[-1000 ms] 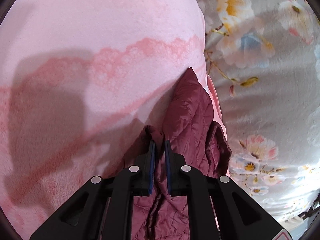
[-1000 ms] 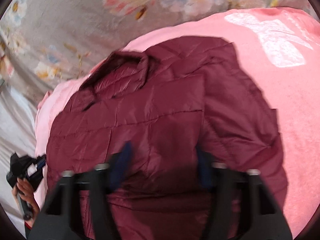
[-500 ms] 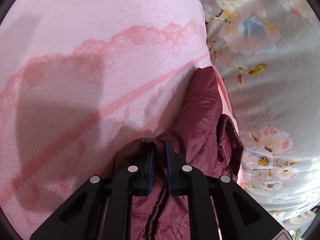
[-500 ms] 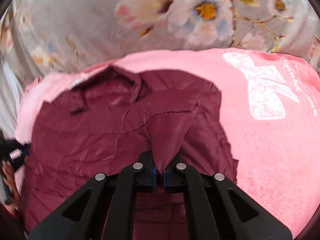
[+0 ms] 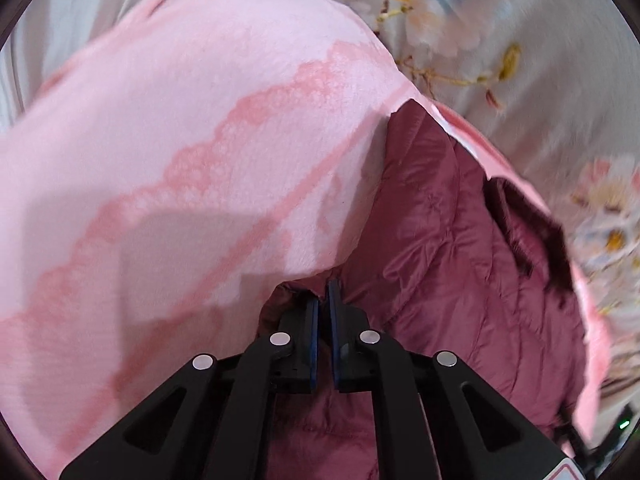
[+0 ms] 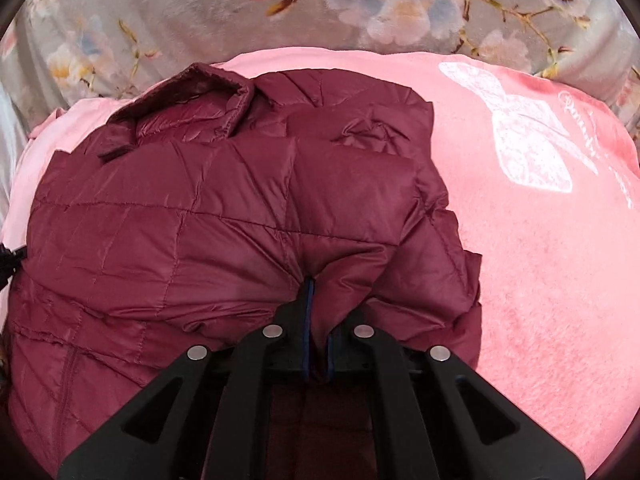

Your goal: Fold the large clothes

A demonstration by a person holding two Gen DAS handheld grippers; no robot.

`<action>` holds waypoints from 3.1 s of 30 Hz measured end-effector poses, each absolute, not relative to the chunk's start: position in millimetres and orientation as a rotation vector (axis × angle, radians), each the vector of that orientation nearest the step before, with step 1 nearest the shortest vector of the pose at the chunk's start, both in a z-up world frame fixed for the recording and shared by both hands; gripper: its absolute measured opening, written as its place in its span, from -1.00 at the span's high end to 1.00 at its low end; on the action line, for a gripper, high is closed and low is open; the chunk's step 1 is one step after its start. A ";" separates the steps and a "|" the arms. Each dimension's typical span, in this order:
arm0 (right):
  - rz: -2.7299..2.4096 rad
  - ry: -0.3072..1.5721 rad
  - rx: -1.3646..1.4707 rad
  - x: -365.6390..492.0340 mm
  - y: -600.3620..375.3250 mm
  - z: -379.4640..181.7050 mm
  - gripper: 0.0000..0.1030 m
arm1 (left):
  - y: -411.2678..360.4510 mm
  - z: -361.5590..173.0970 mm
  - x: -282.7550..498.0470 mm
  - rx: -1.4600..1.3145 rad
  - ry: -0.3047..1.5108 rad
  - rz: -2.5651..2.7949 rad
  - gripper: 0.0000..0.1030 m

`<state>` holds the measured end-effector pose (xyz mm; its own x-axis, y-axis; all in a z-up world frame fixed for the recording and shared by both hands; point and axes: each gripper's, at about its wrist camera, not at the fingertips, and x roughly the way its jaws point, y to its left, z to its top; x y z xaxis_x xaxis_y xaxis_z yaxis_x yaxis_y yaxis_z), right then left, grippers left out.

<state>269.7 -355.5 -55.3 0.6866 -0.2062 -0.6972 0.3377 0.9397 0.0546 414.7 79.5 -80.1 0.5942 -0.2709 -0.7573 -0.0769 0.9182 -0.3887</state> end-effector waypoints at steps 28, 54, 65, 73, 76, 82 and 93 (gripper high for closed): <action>-0.143 0.753 0.085 283.1 -265.1 -73.9 0.69 | -50.8 -82.4 370.1 0.027 0.868 -0.267 0.77; -0.119 0.623 0.380 298.2 -326.3 -4.6 0.15 | -21.8 -23.7 424.8 -0.360 0.860 -0.350 -0.11; -0.323 0.725 0.226 321.9 -345.1 -55.2 0.20 | 15.9 -75.3 499.9 -0.383 0.972 -0.098 -0.06; -0.298 0.685 0.263 313.2 -339.4 -42.6 0.16 | 4.7 -49.9 469.9 -0.304 0.882 -0.114 -0.04; -0.194 0.636 0.361 319.5 -335.3 -22.5 0.16 | -15.9 -20.5 454.7 -0.324 0.834 -0.232 -0.05; -0.083 0.630 0.563 362.1 -337.9 -24.3 0.09 | -73.2 -16.4 466.2 -0.390 0.939 -0.419 -0.15; -0.097 0.673 0.564 393.1 -334.9 -48.4 0.79 | -107.7 -60.6 480.5 -0.275 1.037 -0.385 0.86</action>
<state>393.1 -334.9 -48.4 0.7832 0.0930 -0.6148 0.2624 0.8469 0.4625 480.5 -107.7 -60.6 0.4521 -0.4343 -0.7791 0.1791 0.8999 -0.3977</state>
